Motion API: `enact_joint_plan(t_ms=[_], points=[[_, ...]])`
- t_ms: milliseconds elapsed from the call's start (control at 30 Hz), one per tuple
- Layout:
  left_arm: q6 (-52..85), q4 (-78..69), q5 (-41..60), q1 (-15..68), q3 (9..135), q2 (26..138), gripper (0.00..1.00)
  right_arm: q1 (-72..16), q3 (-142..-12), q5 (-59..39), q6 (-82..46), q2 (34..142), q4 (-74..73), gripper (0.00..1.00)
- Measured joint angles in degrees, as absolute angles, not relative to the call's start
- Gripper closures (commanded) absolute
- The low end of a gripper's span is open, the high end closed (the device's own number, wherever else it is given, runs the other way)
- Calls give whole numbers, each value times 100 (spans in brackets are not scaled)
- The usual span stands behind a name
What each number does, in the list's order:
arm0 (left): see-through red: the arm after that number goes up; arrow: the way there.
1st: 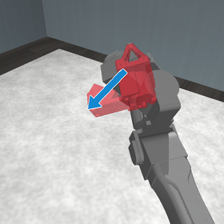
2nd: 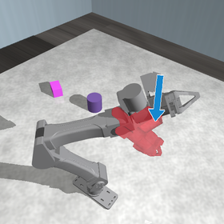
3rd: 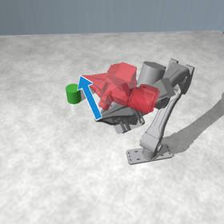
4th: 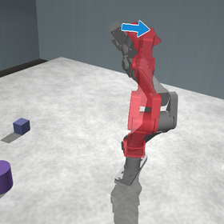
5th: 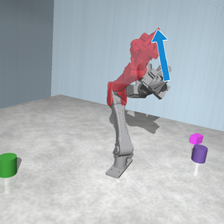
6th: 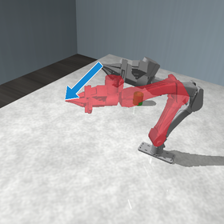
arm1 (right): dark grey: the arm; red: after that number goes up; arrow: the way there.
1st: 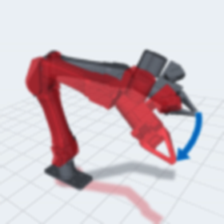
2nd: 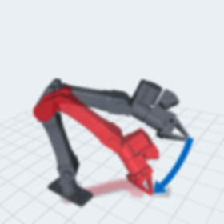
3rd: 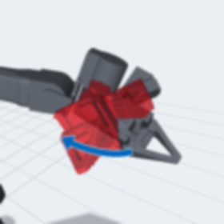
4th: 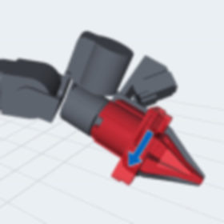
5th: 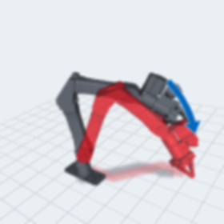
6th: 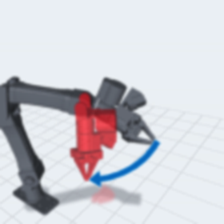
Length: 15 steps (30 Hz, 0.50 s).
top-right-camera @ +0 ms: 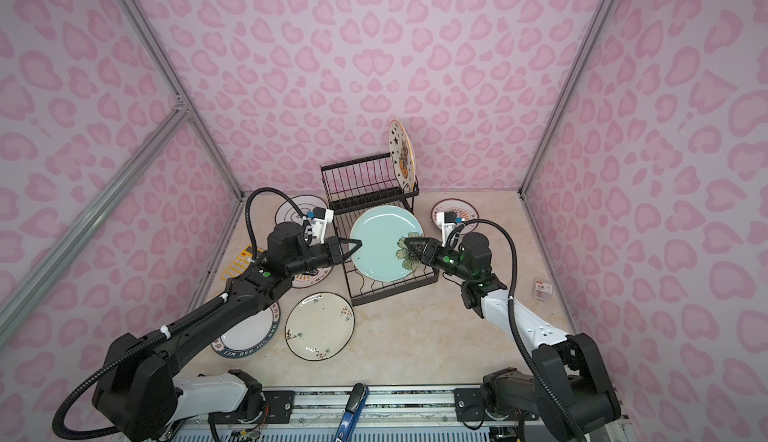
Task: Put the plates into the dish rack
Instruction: 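Carry the sunflower plate over the rack with both grippers toward its far end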
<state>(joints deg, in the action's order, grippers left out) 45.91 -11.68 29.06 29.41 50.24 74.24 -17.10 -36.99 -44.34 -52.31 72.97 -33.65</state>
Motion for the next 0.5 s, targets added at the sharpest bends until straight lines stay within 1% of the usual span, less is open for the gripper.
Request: enact_joint_plan(t_ms=[100,333,367,400,433,467,500], points=[[4639,-1177,2862,2926,5009,7378,97,-1719,-3750,-4427,-5345,7336,-3529,100],[4619,-1201,2740,2926,5009,7360,96,-1723,-3776,-4412,-5483,7472,-3787,100],[4611,-1199,2733,2926,5009,7360,87,-1723,-3776,-4414,-5489,7487,-3800,100],[4602,-1184,2718,2926,5013,7360,75,-1723,-3776,-4414,-5505,7491,-3804,100],[4574,-1157,2703,2928,5019,7360,68,-1723,-3776,-4418,-5518,7496,-3804,100],[4477,-1083,2700,2934,5037,7360,65,-1730,-3785,-4436,-5561,7500,-3820,100],[4449,-1028,2740,2952,5048,7360,59,-1754,-3806,-4475,-5487,7511,-3817,100]])
